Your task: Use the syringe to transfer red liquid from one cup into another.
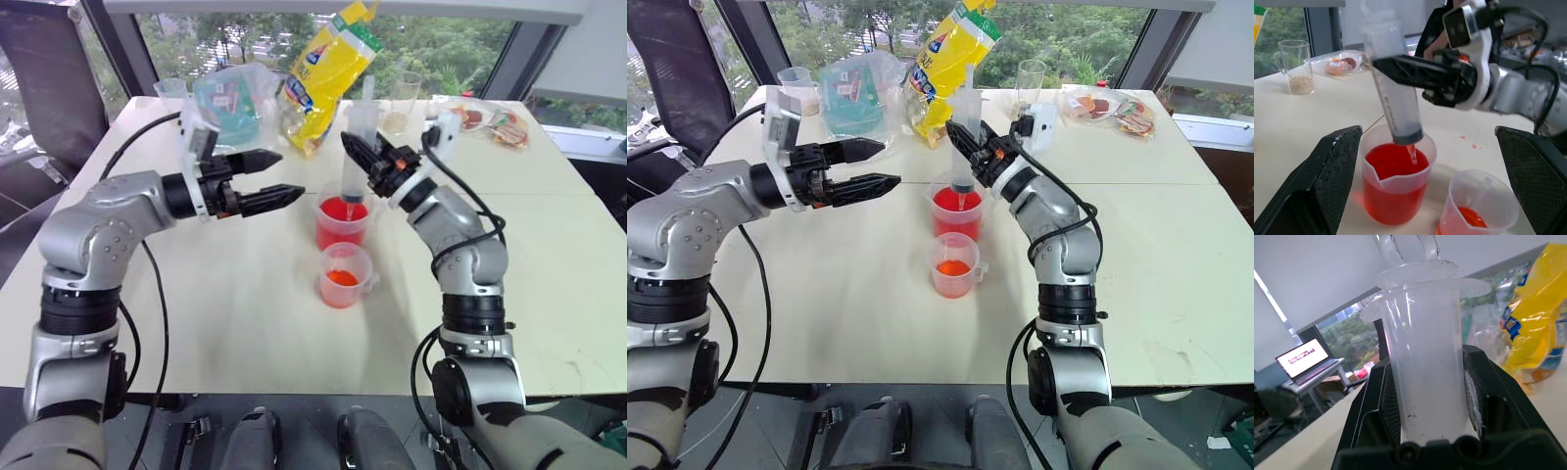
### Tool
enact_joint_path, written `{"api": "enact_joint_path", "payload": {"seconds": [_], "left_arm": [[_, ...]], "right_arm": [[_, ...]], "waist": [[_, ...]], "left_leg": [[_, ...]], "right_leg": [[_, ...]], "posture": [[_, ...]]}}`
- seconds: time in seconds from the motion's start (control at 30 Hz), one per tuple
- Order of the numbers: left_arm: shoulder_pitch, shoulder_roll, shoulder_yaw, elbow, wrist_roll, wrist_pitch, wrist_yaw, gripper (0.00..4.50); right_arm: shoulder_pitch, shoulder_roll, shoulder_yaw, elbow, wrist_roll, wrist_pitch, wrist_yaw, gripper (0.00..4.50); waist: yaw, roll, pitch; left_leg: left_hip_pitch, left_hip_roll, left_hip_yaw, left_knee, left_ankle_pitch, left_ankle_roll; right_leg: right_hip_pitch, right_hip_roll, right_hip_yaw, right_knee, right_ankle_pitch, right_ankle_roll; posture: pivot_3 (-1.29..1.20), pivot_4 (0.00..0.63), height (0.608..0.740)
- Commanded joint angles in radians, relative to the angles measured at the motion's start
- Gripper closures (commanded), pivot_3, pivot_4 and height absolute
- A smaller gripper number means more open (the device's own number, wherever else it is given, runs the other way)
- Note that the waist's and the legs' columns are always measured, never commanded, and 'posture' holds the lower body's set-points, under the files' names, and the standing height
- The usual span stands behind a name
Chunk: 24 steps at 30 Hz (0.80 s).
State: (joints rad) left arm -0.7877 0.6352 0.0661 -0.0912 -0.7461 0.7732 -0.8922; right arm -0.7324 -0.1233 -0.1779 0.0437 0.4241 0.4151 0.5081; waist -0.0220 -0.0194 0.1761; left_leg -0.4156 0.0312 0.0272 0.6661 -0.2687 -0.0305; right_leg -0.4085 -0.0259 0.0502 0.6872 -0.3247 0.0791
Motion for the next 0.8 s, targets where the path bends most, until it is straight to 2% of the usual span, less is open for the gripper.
{"api": "enact_joint_path", "payload": {"seconds": [0.03,0.33,0.8], "left_arm": [[-0.074,-0.022,-0.006,0.049,0.037,-0.055,-0.022,0.00],[-0.224,-0.114,-0.077,0.232,0.124,-0.135,-0.123,0.00],[-0.329,-0.238,-0.112,0.439,0.217,-0.204,-0.210,0.00]], "right_arm": [[0.036,0.025,0.039,0.017,-0.030,-0.137,0.022,3.14],[0.068,0.027,0.099,0.100,-0.072,-0.260,0.044,3.14],[0.079,0.019,0.144,0.112,-0.088,-0.298,0.069,3.14]], "waist": [[0.000,0.000,0.000],[0.001,0.000,0.000],[0.001,0.000,0.000]], "left_leg": [[0.000,0.000,0.000,0.000,0.000,0.000],[0.000,0.000,0.000,0.000,0.001,-0.001],[0.001,0.000,0.000,0.000,0.001,-0.002]], "right_leg": [[0.000,0.000,0.000,0.000,0.000,0.000],[0.000,0.000,0.000,0.001,0.000,0.000],[0.000,0.000,0.000,0.001,0.000,0.000]], "posture": [[0.00,0.150,0.740],[0.00,0.150,0.740],[0.00,0.150,0.740]]}}
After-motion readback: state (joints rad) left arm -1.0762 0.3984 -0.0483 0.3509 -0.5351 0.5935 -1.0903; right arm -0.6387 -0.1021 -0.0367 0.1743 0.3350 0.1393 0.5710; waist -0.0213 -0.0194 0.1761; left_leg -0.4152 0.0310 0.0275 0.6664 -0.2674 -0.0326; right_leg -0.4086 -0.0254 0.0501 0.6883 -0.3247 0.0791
